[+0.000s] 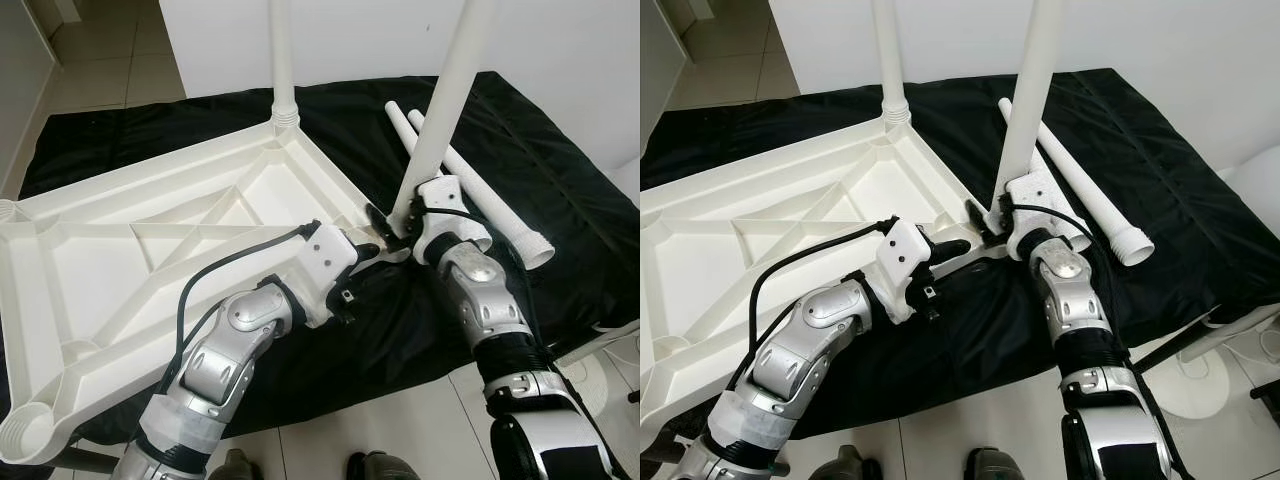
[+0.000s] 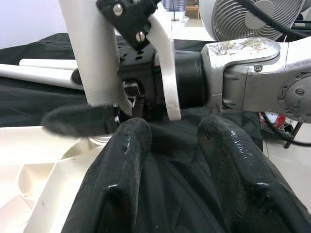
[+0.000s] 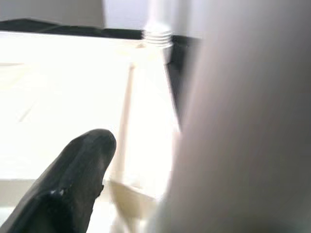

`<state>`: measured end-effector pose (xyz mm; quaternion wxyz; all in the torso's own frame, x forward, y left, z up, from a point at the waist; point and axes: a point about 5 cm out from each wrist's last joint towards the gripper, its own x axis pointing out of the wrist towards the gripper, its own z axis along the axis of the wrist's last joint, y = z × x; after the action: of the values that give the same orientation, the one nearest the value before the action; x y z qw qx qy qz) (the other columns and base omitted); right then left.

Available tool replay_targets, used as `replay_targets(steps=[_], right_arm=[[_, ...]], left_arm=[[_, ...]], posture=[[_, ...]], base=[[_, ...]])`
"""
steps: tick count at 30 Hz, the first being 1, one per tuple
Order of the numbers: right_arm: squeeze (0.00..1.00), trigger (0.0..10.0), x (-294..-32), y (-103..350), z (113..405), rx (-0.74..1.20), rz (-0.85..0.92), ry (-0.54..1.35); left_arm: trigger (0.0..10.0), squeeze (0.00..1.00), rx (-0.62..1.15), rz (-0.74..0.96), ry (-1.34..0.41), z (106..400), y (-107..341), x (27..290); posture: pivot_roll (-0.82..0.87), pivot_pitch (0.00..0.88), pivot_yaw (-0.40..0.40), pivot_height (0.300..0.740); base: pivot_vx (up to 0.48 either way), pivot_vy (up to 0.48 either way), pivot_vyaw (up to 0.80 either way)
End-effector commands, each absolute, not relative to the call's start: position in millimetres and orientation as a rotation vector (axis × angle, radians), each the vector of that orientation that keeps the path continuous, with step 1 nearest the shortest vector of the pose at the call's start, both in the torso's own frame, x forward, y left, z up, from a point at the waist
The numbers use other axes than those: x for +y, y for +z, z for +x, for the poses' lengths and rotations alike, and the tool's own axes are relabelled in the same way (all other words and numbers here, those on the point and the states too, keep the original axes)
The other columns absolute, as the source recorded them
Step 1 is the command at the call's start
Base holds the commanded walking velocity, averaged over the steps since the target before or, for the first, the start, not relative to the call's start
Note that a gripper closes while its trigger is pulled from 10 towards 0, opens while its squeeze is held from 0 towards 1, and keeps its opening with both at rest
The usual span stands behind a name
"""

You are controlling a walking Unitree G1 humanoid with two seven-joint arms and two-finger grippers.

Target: Building children table

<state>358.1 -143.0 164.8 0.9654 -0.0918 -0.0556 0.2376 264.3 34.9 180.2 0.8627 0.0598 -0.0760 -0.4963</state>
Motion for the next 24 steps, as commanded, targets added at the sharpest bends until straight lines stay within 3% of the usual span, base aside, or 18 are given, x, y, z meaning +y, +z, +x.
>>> replay_targets(steps=[1, 5, 6, 8, 9, 22, 23, 24], right_arm=[[0.0, 10.0, -142.1, 162.9, 359.4, -0.102, -0.197, 0.517], [0.0, 9.8, -142.2, 159.9, 363.4, -0.075, -0.223, 0.59], [0.0, 3.6, -143.4, 157.9, 364.6, -0.061, -0.236, 0.591], [0.0, 3.6, -144.7, 156.1, 365.5, -0.049, -0.243, 0.589], [0.0, 0.0, -146.6, 154.0, 366.2, -0.037, -0.244, 0.59], [0.0, 0.0, -152.9, 140.6, 364.2, 0.005, -0.24, 0.598], [0.0, 10.0, -152.7, 140.0, 364.0, 0.003, -0.238, 0.589], [0.0, 10.0, -152.7, 140.0, 364.0, 0.003, -0.238, 0.589]], left_arm=[[10.0, 0.0, -0.158, 0.132, -1.044, 264.7, 179.1, 33.8], [10.0, 0.0, -0.149, 0.141, -1.056, 263.9, 177.9, 34.0], [10.0, 0.0, -0.149, 0.143, -1.056, 263.8, 177.9, 34.3], [10.0, 0.0, -0.148, 0.145, -1.056, 263.7, 177.7, 34.6], [10.0, 0.0, -0.148, 0.147, -1.055, 263.6, 177.5, 34.7], [10.0, 0.0, -0.143, 0.149, -1.041, 263.5, 177.8, 37.0], [10.0, 0.0, -0.144, 0.15, -1.041, 263.9, 177.9, 36.8], [10.0, 0.0, -0.144, 0.15, -1.041, 263.9, 177.9, 36.8]], posture=[[-0.07, 0.05, 0.016, 0.74], [-0.06, 0.053, 0.016, 0.74], [-0.06, 0.058, 0.016, 0.74], [-0.06, 0.058, 0.016, 0.74], [-0.06, 0.058, 0.016, 0.74], [-0.05, 0.071, 0.018, 0.74], [-0.05, 0.071, 0.018, 0.74], [-0.05, 0.071, 0.018, 0.74]], base=[[0.0, 0.0, 0.0], [0.0, 0.0, 0.0], [0.0, 0.0, 0.0], [0.0, 0.0, 0.0], [0.0, 0.0, 0.0], [0.0, 0.0, 0.0], [0.0, 0.0, 0.0], [0.0, 0.0, 0.0]])
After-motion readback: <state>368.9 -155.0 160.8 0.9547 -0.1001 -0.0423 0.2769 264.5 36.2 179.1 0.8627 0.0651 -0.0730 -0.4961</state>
